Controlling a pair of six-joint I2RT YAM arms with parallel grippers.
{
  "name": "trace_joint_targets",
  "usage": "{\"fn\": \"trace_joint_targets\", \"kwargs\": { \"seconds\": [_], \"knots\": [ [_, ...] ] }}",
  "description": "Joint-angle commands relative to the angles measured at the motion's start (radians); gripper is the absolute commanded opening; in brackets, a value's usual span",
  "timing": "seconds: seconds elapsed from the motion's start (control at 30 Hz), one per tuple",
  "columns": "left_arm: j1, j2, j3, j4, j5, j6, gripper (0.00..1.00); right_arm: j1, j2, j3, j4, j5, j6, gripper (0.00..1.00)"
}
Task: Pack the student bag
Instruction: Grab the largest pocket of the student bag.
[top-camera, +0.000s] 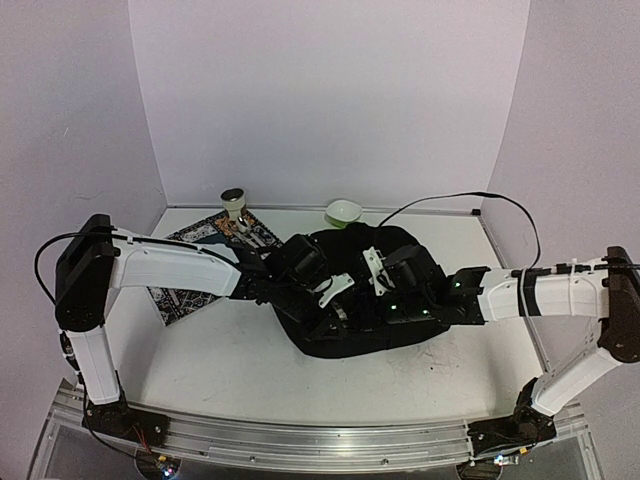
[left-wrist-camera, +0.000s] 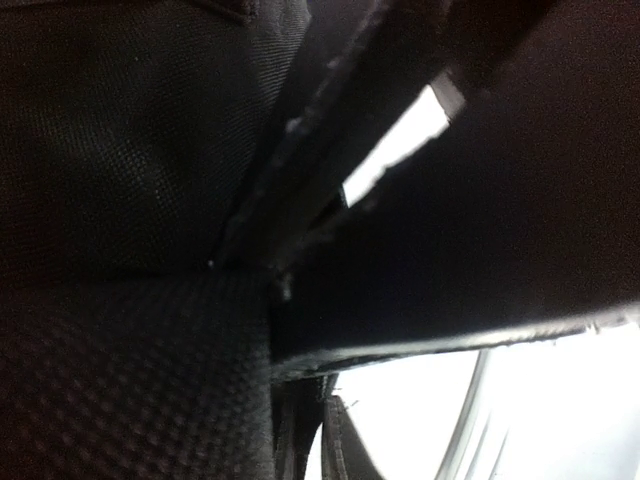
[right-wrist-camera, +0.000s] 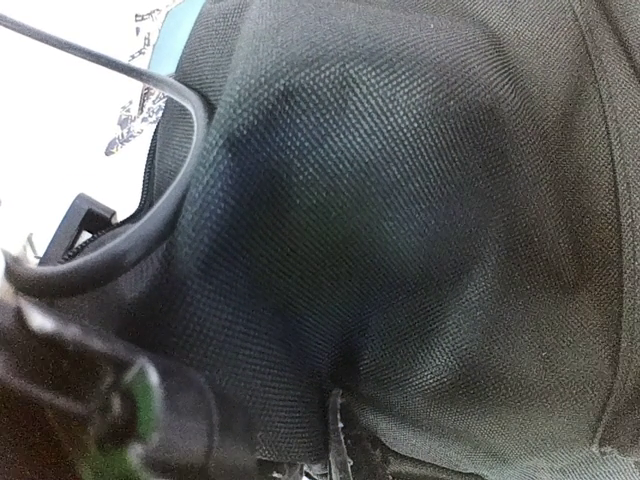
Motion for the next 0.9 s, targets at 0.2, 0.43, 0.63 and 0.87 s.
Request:
{"fn": "trace_joint_targets", "kwargs": {
  "seconds": [0.2,0.43,0.63,0.87],
  "knots": [
    [-0.003,-0.068,0.008,0.053,0.003,-0.054,0.00,0.002,-0.016,-0.012,-0.011,0.074,-0.007,0.11],
    [0.000,-0.035,0.027,0.053,0.058,-0.101,0.10,0.003,0.001,-0.010,-0.014,0.044,-0.008,0.11],
    [0.000,0.005,0.051,0.069,0.097,-0.135,0.14,0.003,0.003,0.002,-0.014,0.043,-0.012,0.11],
    [0.000,0.007,0.068,0.072,0.087,-0.138,0.09,0.002,0.003,-0.002,-0.012,0.044,-0.010,0.11]
  ]
}}
